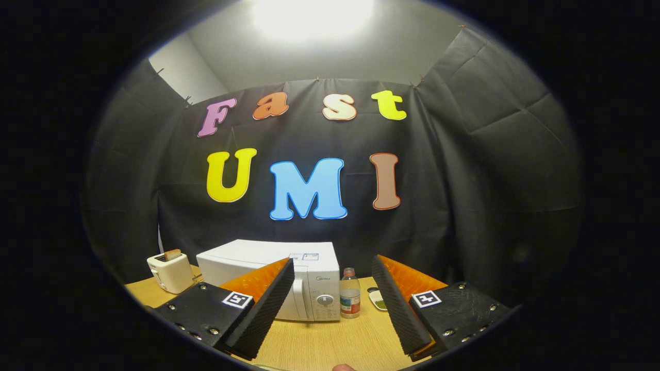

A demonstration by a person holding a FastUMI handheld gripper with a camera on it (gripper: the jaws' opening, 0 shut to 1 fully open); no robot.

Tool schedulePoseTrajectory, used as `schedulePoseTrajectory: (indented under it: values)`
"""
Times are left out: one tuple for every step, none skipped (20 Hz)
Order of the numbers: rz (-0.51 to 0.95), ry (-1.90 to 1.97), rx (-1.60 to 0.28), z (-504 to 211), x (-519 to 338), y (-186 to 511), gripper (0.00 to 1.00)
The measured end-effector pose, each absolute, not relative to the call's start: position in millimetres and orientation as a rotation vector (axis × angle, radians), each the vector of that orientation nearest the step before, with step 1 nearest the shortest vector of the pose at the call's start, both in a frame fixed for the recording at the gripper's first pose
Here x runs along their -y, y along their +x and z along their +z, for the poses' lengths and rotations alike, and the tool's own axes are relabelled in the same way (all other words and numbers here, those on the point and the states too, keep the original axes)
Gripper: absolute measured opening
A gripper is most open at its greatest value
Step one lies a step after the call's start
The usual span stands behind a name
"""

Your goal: Open the microwave, put the food inside, and close the microwave door.

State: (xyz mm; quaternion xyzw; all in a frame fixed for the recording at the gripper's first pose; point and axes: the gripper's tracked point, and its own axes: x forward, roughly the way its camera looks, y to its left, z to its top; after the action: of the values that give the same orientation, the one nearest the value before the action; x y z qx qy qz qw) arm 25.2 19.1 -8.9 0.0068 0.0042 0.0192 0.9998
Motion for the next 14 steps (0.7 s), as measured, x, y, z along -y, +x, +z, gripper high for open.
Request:
schedulePoseTrajectory:
  values:
    - [0.045,0.012,-0.011,-10.9,-21.9,29.6,0.97]
    - [0.055,0.011,-0.012,-13.5,-24.9,34.7,0.96]
    - [0.064,0.01,-0.019,-16.4,-28.4,40.5,0.96]
    - [0.075,0.009,-0.026,-21.7,-32.1,46.5,0.97]
    - [0.083,0.008,-0.034,-25.7,-35.4,52.6,0.97]
    - [0.091,0.009,-0.04,-30.5,-38.9,59.7,0.97]
    - [0.095,0.009,-0.045,-35.2,-42.1,66.5,0.97]
    - [0.096,0.007,-0.048,-39.1,-43.8,73.7,0.97]
    - [0.1,0.005,-0.052,-43.3,-46.7,80.7,0.97]
    - [0.108,0.003,-0.06,-49.7,-50.5,87.5,0.97]
    - [0.115,0.0,-0.068,-55.6,-54.5,94.3,0.97]
    - [0.123,-0.003,-0.081,-63.3,-57.3,100.6,0.97]
    - [0.129,-0.001,-0.093,-70.3,-60.8,107.7,0.97]
    - [0.136,0.002,-0.107,-77.6,-63.8,115.4,0.97]
